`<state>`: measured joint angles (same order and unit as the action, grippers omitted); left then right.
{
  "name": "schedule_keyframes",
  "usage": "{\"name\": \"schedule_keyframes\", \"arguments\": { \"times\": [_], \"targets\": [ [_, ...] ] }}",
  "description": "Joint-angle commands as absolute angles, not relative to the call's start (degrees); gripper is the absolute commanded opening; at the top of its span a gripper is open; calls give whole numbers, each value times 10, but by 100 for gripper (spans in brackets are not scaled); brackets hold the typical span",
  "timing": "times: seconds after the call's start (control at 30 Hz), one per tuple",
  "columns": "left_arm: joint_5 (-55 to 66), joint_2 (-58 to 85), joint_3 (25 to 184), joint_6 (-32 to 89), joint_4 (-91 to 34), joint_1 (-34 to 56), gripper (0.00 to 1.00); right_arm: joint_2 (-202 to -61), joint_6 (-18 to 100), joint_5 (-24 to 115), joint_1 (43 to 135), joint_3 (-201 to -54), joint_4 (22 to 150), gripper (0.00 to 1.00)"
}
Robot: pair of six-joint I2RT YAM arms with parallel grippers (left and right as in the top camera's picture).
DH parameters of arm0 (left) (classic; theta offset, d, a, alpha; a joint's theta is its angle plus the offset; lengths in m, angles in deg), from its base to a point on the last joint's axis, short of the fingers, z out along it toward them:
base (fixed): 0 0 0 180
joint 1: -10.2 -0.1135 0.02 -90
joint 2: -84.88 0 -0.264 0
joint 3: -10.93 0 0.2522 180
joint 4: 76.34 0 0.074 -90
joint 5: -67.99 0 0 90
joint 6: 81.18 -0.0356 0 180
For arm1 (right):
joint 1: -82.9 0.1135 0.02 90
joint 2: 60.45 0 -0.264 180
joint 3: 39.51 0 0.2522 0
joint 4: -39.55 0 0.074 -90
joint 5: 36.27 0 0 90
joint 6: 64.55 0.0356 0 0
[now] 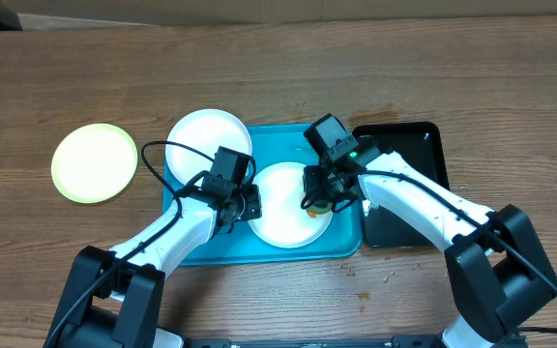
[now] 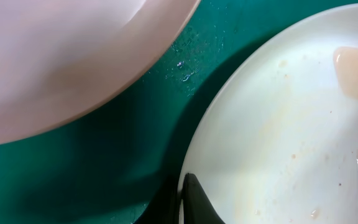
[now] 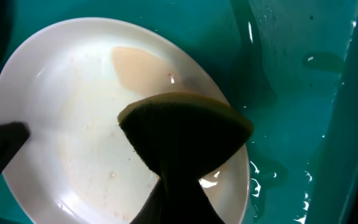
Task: Clean dirty plates on tray and stack at the side
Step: 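Scrub the lower white plate with the sponge while left gripper holds rim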
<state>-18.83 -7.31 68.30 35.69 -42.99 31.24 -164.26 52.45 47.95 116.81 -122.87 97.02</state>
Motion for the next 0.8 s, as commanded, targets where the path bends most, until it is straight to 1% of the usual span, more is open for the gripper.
{"name": "schedule_keyframes", "arguments": {
  "times": [0.0,0.27,0.5,0.63,0.77],
  "targets": [
    [-194,-97,676,363,-423,316,4,-1631,614,477,1174,-1202,949,4],
    [-190,-97,676,363,-424,316,4,-1631,643,477,1193,-1136,859,4],
    [-190,-97,676,363,-423,316,4,-1631,732,511,1211,-1086,817,4],
    [-190,-97,676,363,-424,316,4,-1631,756,513,1215,-1067,784,4],
    [-190,-97,676,363,-423,316,4,-1631,802,549,1215,-1044,768,4]
  ]
}}
